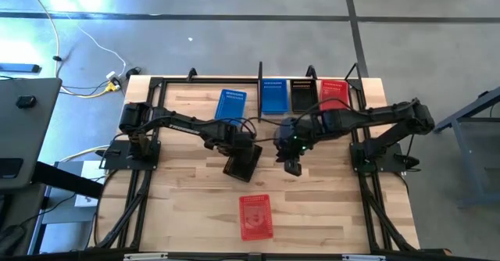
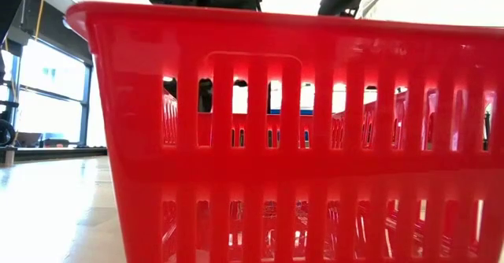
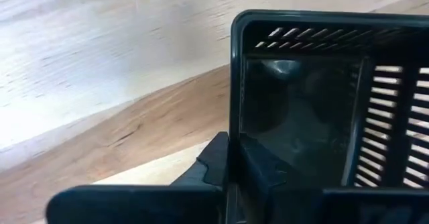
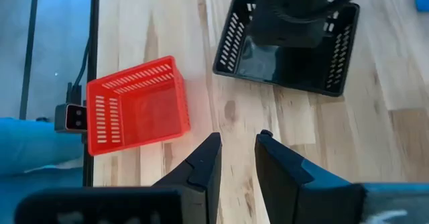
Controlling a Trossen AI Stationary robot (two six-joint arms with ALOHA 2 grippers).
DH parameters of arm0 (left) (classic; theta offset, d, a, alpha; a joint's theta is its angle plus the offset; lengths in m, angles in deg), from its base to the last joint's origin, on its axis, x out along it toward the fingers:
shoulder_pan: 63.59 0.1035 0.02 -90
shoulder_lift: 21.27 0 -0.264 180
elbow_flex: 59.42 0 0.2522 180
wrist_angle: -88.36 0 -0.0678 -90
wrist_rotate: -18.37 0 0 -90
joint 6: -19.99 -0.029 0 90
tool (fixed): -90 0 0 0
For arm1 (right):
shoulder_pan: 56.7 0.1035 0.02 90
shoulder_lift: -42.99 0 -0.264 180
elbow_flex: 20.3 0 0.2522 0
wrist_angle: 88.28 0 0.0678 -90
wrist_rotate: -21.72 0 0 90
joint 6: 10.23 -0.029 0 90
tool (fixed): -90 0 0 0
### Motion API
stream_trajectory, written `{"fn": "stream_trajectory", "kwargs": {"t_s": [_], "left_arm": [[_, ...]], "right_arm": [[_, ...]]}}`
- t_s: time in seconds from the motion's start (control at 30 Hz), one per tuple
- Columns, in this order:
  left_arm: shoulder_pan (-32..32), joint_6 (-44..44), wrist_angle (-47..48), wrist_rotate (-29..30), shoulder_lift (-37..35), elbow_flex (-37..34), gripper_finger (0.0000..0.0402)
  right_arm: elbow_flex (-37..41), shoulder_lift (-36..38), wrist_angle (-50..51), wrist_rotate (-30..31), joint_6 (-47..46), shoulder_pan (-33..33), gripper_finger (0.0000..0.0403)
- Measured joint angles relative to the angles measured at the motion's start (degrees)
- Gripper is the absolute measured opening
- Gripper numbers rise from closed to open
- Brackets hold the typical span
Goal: Stack baskets on shelf by color
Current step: Stack the black bin on top of the other black bin on the shelf
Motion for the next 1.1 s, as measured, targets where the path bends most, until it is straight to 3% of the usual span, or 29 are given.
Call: {"fn": "stream_trajectory", "kwargs": {"t_s": [0.23,0.6,1.1], "left_arm": [[0.0,2.0,-0.7,-0.8,0.0,1.1,0.0009],[1.0,-0.3,4.0,1.7,0.0,12.0,0.0005],[4.4,-2.7,5.4,3.4,0.0,22.0,0.0005]], "right_arm": [[0.0,0.0,-1.8,-0.4,5.9,1.9,0.0078],[0.0,0.0,-8.0,0.1,18.5,3.3,0.0081],[0.0,0.0,-7.6,5.1,20.5,3.3,0.0153]]}}
